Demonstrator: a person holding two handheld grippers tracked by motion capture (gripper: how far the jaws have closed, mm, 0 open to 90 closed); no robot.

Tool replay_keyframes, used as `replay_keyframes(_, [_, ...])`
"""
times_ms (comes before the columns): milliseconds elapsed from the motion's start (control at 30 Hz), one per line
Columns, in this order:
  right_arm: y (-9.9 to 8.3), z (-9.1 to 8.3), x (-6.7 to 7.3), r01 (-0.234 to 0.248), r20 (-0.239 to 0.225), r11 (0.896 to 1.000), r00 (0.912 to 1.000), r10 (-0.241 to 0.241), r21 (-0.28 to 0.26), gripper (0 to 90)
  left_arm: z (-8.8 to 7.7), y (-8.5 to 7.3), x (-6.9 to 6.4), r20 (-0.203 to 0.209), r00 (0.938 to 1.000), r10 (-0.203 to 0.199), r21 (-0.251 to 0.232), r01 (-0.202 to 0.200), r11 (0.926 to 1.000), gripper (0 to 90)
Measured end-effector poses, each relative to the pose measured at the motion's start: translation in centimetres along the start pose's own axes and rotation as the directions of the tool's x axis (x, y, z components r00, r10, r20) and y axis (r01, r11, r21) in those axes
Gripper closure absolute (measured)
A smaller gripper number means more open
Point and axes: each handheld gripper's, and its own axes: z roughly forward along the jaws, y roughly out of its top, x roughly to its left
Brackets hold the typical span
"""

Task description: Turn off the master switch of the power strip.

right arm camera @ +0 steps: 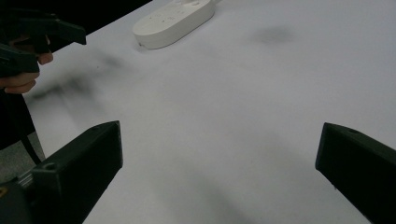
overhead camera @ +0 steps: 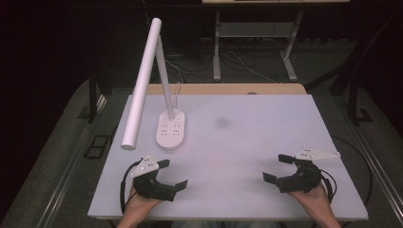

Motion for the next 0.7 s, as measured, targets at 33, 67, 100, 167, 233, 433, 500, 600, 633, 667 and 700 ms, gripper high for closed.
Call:
replay_keyframes(33, [-0.02,0.03,-0.01,0.0,-0.001,1.0,1.0,0.0,0.001,0.0,0.01,0.0,-0.02,0.0,1.0,0.0,0.0,0.0,1.0,0.0])
replay_keyframes(67, [-0.05,0.05,-0.01,-0.003,-0.001,1.0,1.0,0.003,0.005,0.0,0.0,0.0,-0.02,0.001,1.0,0.0,-0.001,0.0,1.0,0.0])
replay_keyframes(100, [-0.08,0.09,-0.04,-0.003,-0.002,1.0,1.0,0.003,0.005,0.0,0.0,0.0,-0.02,0.001,1.0,0.0,-0.001,0.0,1.0,0.0])
replay_keyframes(167, [-0.16,0.11,-0.12,-0.008,-0.007,1.0,0.9999,0.008,0.01,0.0,-0.01,0.0,-0.03,0.0,1.0,0.002,0.004,-0.002,1.0,0.0])
replay_keyframes(233, [-0.25,0.14,-0.19,-0.014,-0.009,1.0,0.9999,0.014,0.011,0.0,0.01,0.0,-0.02,0.003,1.0,0.008,0.007,-0.008,0.9999,0.0])
replay_keyframes(433, [-0.28,0.16,-0.18,-0.016,-0.005,1.0,0.9999,0.016,0.017,0.0,0.01,0.03,-0.1,0.005,0.9999,0.01,0.008,-0.011,0.9999,0.0])
replay_keyframes(500, [-0.29,0.18,-0.18,-0.013,-0.002,1.0,0.9999,0.013,0.018,0.0,0.0,0.02,-0.17,0.005,1.0,0.007,0.003,-0.007,1.0,0.0])
replay_keyframes(600, [-0.39,0.26,-0.1,-0.003,0.013,0.999,0.9999,0.002,0.035,0.0,-0.14,0.04,-0.49,0.0,0.9999,0.013,0.0,-0.013,0.9999,0.0])
replay_keyframes(633, [-0.41,0.29,-0.08,-0.002,0.013,0.999,0.9999,0.001,0.039,0.0,-0.14,0.04,-0.49,0.0,0.9999,0.013,0.0,-0.013,0.9999,0.0])
replay_keyframes(667, [-0.44,0.34,-0.08,0.002,0.016,0.999,0.9999,-0.002,0.039,0.0,-0.18,0.06,-0.52,0.0,0.9999,0.015,0.0,-0.015,0.9999,0.0])
replay_keyframes(700, [-0.44,0.36,-0.06,0.002,0.017,0.999,0.9999,-0.002,0.044,0.0,-0.22,0.07,-0.5,-0.003,0.9999,0.014,-0.002,-0.014,0.9999,0.0])
